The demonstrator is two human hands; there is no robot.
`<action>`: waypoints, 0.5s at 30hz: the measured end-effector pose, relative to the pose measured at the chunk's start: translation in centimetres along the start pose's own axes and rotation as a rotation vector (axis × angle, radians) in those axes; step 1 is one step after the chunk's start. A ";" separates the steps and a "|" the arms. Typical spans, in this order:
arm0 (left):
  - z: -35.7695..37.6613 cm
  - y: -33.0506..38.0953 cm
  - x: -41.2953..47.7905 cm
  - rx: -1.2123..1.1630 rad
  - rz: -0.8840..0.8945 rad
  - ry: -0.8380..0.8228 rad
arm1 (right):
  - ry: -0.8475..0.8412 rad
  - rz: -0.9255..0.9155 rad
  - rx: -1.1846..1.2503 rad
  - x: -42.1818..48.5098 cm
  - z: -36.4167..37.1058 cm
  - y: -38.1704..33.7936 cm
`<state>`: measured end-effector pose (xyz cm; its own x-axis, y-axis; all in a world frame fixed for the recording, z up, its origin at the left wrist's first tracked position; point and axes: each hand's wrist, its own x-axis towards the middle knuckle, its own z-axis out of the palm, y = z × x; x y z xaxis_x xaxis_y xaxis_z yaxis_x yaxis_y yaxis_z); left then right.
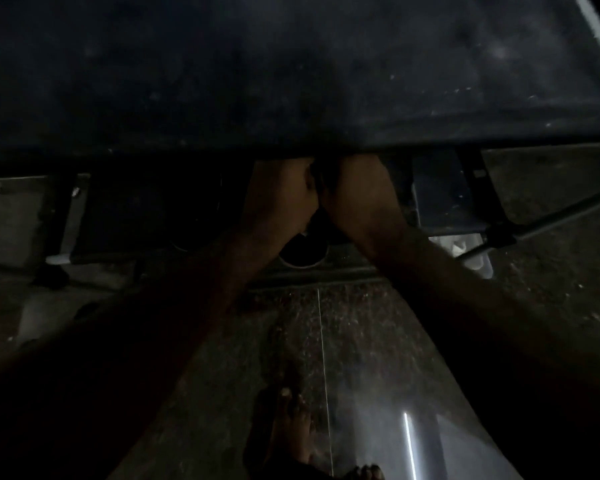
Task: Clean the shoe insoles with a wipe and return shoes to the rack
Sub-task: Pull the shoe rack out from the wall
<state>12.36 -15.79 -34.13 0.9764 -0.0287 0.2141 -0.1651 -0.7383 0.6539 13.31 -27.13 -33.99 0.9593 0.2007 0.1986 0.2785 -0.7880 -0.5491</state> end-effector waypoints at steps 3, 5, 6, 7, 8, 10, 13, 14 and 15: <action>-0.4 -1.3 0.7 0.164 0.097 0.101 | 0.024 -0.066 -0.060 0.9 0.3 -0.3; -0.1 -2.0 0.7 0.139 0.126 0.115 | 0.006 -0.085 -0.093 1.0 0.2 -0.4; 0.0 -1.9 0.6 0.112 0.143 0.123 | -0.003 -0.104 -0.146 0.7 -0.1 -0.5; -0.1 -1.6 0.4 0.090 0.150 0.124 | -0.011 -0.111 -0.200 0.6 -0.4 -0.5; -0.2 -1.3 0.3 0.079 0.152 0.114 | -0.044 -0.087 -0.237 0.6 -0.9 -0.8; -1.3 -0.2 -1.3 0.119 0.153 0.083 | -0.076 -0.038 -0.257 -0.6 -2.0 -2.3; -2.9 1.5 -7.7 0.212 0.215 0.043 | -0.049 -0.081 -0.308 -7.3 -3.1 -4.2; -3.2 2.2 -11.2 0.267 0.255 0.056 | -0.037 -0.134 -0.298 -11.1 -3.0 -4.7; -3.6 3.0 -14.8 0.299 0.268 0.093 | -0.010 -0.153 -0.262 -14.7 -2.6 -5.1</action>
<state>-3.09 -15.17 -32.71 0.8852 -0.1962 0.4219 -0.3512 -0.8765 0.3293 -2.31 -27.56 -31.93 0.9078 0.3337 0.2543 0.4000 -0.8710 -0.2851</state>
